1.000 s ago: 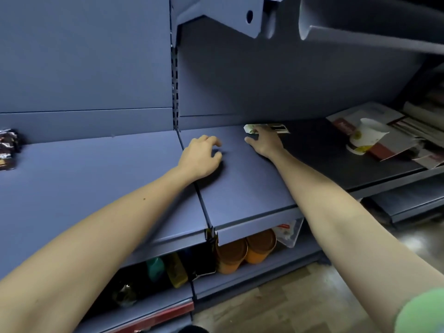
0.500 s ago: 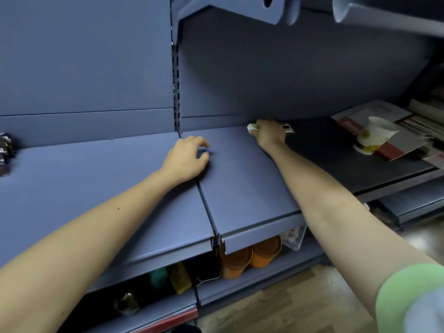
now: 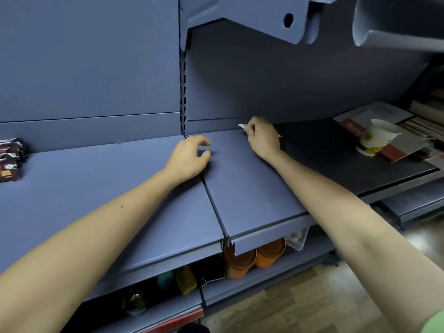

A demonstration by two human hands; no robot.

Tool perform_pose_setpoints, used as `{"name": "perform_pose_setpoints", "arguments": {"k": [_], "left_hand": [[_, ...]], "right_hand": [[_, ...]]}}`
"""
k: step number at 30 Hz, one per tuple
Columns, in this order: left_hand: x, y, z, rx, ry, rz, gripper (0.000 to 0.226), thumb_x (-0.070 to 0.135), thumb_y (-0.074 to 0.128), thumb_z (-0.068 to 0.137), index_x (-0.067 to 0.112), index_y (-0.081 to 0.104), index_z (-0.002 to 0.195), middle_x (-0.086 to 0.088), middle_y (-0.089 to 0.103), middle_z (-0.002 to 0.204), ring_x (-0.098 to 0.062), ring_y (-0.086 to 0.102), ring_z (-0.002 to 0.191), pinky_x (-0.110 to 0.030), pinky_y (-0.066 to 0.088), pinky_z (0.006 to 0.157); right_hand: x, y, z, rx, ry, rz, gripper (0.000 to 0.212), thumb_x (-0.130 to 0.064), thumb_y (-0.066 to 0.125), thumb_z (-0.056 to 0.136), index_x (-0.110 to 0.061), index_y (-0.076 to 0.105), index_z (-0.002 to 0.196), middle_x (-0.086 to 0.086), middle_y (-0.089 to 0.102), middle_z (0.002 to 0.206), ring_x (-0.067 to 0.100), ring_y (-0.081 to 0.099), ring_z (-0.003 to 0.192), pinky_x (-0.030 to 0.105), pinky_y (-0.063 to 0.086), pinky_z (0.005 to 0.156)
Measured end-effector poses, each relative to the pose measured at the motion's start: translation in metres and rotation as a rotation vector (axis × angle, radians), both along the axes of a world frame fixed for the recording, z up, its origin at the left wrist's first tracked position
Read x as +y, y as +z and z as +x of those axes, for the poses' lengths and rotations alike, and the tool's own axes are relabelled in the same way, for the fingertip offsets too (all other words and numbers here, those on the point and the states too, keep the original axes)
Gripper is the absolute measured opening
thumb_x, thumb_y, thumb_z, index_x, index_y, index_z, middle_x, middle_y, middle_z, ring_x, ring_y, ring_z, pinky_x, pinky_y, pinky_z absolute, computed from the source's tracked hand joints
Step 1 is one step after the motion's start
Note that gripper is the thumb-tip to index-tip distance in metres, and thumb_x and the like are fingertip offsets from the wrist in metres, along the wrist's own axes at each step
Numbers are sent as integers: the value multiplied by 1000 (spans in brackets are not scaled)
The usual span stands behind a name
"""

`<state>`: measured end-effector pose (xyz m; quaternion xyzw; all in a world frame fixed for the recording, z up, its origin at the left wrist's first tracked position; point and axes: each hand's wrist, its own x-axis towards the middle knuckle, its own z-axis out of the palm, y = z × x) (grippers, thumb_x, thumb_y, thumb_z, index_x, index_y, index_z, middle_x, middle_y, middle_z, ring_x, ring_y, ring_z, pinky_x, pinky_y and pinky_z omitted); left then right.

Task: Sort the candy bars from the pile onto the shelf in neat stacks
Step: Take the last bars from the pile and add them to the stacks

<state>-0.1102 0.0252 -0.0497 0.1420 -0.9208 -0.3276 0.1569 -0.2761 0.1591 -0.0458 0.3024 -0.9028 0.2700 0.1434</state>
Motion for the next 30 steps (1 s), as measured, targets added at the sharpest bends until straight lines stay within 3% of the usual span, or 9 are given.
{"name": "perform_pose_setpoints", "arguments": {"k": [2,4,7,10,14,21,25,28,30], "left_hand": [[1,6,1,26,19,86,32,17,49,93,11,52,125,-5,53,132,-22,47,122,-22,33,93],[2,11,2,64,32,165,35,20,51,93,12,49,127,-5,51,133,-21,48,121,-21,33,91],[1,19,6,127,50,237,45,24,54,92,13,42,133,-4,47,137,-20,46,122,-21,33,93],[-1,26,12,183,68,273,52,27,57,91,13,38,137,-3,42,141,-17,43,127,-23,32,100],[-4,29,21,157,64,377,43,29,57,91,17,46,130,3,56,123,-13,51,117,-19,35,92],[-21,25,45,184,114,552,6,16,61,88,17,59,93,5,61,79,-13,58,77,-22,46,70],[-29,22,62,343,248,880,12,8,57,90,18,55,85,0,62,84,-14,62,78,-28,53,77],[-38,22,77,474,360,1169,9,9,52,94,15,53,88,-5,61,97,-14,62,81,-25,56,70],[-44,22,89,571,399,1349,4,9,48,96,11,51,96,-4,61,99,-14,62,84,-26,55,76]], "right_hand": [[-7,8,20,-27,80,-184,24,-20,51,94,3,55,86,15,62,91,23,51,79,34,39,69],[-12,21,37,-79,105,-327,19,-16,51,92,1,57,87,9,62,85,16,50,77,23,35,62],[-19,42,56,-187,115,-484,16,-19,53,91,-15,54,75,-5,57,76,12,54,77,11,38,63],[-26,54,68,-354,165,-630,26,-18,52,92,-24,47,67,-6,58,72,14,60,74,28,54,68],[-33,59,84,-709,248,-813,24,-13,47,96,-15,45,72,3,60,79,11,61,69,19,53,52],[-48,49,104,-940,395,-793,17,-17,44,98,-15,50,82,3,63,86,12,64,75,21,54,61],[-61,41,117,-990,444,-573,27,-36,40,98,-14,53,107,-1,63,101,14,64,88,28,51,79],[-71,32,135,-1012,513,-394,28,-40,43,96,-17,56,104,-4,65,98,12,64,86,25,52,77],[-80,29,150,-978,576,-278,21,-37,48,95,-20,60,98,-4,66,96,11,63,84,23,52,76]]}}
